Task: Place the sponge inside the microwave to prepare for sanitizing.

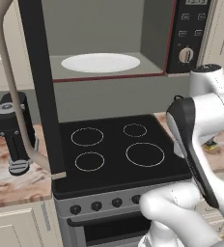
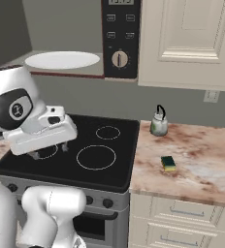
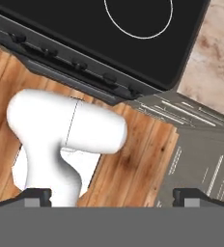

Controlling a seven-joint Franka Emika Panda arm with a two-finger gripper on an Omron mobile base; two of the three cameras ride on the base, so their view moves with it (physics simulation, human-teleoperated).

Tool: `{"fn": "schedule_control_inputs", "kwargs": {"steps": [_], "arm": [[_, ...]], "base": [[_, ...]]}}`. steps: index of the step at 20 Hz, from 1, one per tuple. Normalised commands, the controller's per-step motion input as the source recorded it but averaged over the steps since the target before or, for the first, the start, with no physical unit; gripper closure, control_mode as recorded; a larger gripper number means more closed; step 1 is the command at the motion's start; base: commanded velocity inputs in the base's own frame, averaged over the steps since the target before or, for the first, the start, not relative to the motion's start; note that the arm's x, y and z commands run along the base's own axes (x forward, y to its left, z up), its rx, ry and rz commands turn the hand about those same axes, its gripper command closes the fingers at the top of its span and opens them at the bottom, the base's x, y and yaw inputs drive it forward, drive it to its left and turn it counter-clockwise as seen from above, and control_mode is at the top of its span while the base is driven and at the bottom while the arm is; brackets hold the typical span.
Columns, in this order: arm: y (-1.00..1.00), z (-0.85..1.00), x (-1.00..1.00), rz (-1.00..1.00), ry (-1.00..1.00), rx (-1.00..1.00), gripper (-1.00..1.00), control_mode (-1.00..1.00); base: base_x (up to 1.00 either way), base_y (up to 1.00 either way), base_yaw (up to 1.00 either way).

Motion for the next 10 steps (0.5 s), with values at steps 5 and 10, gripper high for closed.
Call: {"fn": "schedule_control_inputs", "kwargs": {"steps": [5, 10], "arm": [[-0.93, -0.2, 0.37, -0.06, 0.0, -0.03, -1.0, -1.0], [-0.59, -0.18, 0.13, -0.06, -0.1, 0.0, -1.0, -1.0]], "base": [[0.0, 0.0, 0.0], [0.0, 0.0, 0.0]]}}
